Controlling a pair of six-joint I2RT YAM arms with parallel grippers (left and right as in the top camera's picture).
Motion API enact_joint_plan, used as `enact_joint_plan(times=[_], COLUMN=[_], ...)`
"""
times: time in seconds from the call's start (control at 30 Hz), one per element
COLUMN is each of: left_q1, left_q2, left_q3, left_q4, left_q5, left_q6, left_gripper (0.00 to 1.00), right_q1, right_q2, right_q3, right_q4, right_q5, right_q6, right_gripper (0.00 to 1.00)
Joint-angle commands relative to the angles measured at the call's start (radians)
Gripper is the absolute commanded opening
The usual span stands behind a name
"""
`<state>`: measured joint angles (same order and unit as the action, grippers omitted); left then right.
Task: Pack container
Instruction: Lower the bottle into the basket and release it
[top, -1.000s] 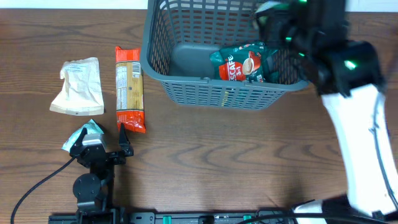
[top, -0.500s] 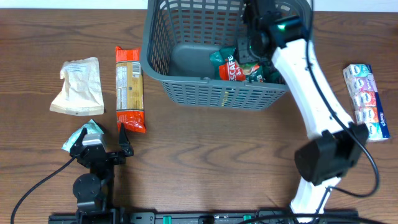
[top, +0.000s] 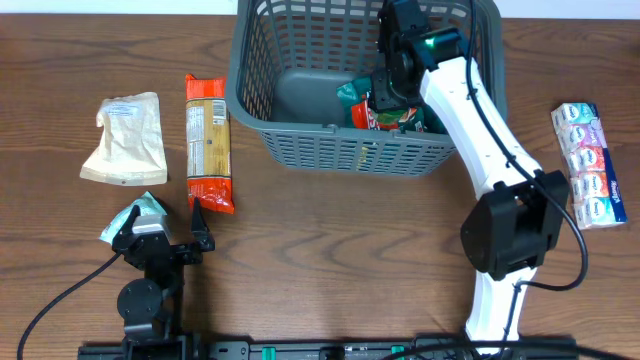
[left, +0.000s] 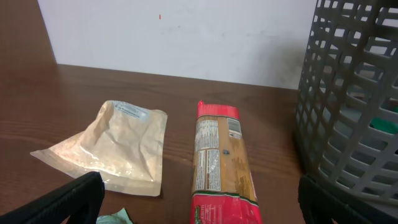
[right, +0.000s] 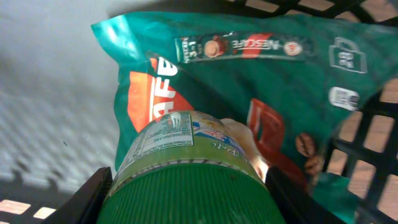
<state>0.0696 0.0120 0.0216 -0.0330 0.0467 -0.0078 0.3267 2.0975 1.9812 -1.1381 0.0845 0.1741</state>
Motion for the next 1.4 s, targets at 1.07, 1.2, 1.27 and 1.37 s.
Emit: enact_joint_plan(times=[1.07,1.2,1.27,1.37], left_q1=[0.003,0.003,0.003,0.003], left_q2=[-0.002,-0.002,-0.002,-0.002], left_q3=[-0.018,-0.018,-0.018,-0.018], left_q4=[-0.034,-0.034,-0.034,-0.034], left_q5=[-0.009,-0.009,-0.009,-0.009], left_q6=[-0.013,-0.013,-0.013,-0.013], left_gripper=[0.99,0.99,0.99,0.99], right_q1=[0.006,0.006,0.006,0.007], right_q2=[0.047,0.034,0.025,0.006], right_q3=[0.018,0.058,0.098,0.164], right_q4=[0.002,-0.002,-0.007,-0.012], right_q5=[-0.034,-0.082,-0.087,-0.087], right_q6=[-0.015,-0.015,-0.015,-0.015], right_gripper=[0.99,0.99,0.99,0.99])
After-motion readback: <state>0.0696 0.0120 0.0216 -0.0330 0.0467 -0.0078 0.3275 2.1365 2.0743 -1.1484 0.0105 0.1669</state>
